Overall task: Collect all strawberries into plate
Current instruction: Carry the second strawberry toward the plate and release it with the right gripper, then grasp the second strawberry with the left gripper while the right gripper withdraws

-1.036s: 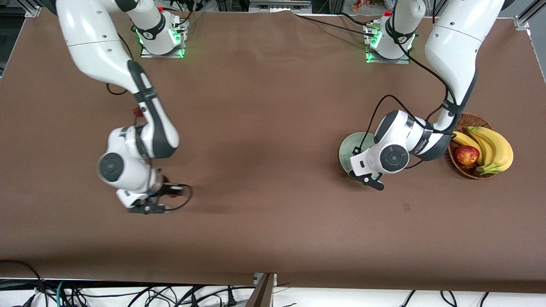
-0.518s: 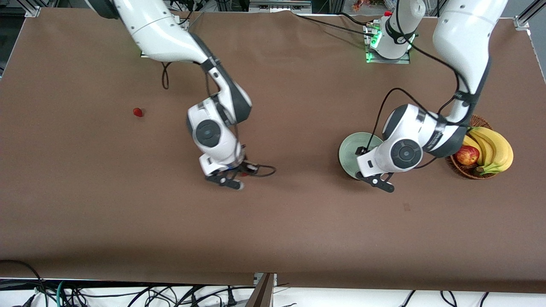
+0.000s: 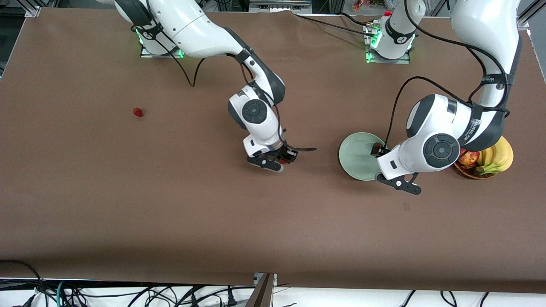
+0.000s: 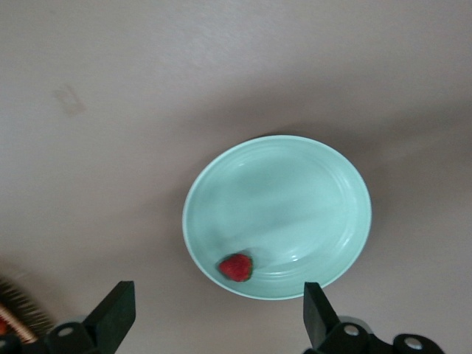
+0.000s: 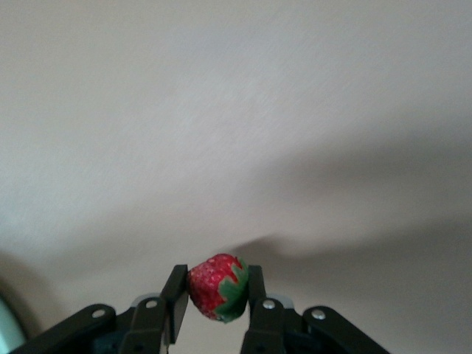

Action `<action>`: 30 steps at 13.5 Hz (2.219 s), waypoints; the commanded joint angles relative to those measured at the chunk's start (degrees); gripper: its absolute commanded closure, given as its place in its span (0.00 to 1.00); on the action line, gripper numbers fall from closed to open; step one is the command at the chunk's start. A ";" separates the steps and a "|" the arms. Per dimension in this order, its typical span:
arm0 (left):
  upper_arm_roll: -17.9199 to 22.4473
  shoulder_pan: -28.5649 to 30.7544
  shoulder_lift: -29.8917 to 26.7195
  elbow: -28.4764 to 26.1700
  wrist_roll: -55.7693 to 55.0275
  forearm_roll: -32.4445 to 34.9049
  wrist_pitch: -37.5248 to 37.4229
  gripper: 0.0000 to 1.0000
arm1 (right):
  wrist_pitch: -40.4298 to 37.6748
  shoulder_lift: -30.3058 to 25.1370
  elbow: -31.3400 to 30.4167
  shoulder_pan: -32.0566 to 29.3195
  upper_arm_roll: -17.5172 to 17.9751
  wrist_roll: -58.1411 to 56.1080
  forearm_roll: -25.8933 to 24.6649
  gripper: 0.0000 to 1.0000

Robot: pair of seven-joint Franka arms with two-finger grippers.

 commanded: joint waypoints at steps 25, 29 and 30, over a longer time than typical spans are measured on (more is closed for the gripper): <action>1.68 -23.15 14.49 0.71 -37.52 1.05 29.50 0.00 | -35.54 -27.08 -23.79 -38.44 -0.96 -50.66 -12.64 0.00; 1.76 -24.65 15.99 0.80 -44.31 3.36 31.25 0.02 | -24.30 -34.81 -41.72 -41.96 -0.96 -54.96 -13.35 0.00; 1.77 -24.74 16.08 0.80 -44.32 3.36 31.34 0.12 | -22.36 -36.05 -45.24 -42.49 -1.05 -56.46 -13.79 0.00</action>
